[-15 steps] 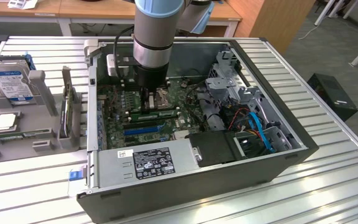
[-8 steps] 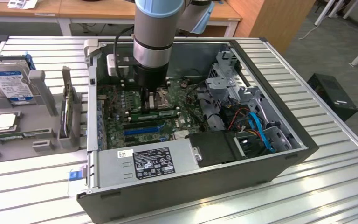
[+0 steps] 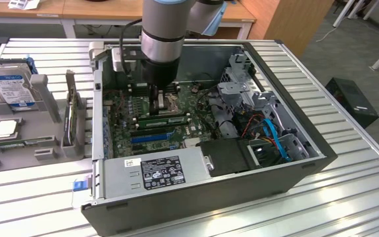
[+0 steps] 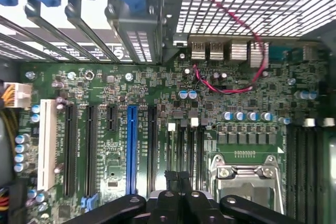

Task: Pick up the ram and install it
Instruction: 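Press down the ram until it locks into place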

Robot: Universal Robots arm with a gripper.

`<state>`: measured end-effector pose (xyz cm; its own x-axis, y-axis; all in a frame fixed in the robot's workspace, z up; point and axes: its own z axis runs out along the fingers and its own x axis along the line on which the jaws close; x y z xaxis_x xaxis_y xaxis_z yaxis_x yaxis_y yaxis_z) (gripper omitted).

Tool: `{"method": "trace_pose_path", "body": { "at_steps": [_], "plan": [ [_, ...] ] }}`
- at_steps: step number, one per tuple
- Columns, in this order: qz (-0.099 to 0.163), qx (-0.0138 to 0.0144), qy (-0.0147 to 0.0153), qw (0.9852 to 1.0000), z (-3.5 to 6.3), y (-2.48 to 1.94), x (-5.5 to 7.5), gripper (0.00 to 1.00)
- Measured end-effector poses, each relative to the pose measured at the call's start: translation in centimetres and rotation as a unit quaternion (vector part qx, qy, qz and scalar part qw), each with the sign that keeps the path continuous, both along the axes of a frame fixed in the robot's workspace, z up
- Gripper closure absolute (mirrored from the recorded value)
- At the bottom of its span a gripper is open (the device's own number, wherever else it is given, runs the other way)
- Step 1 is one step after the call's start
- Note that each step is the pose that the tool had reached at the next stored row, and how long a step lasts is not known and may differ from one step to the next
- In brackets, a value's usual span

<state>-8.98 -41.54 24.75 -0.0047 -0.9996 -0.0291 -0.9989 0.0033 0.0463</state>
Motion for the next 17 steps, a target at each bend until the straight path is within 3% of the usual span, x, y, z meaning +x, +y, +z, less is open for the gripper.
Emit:
{"method": "trace_pose_path", "body": {
  "at_steps": [17],
  "plan": [
    [0.000, 0.0000, 0.0000, 1.0000, 5.27, 0.00, 0.0, 0.89]
  ]
}}
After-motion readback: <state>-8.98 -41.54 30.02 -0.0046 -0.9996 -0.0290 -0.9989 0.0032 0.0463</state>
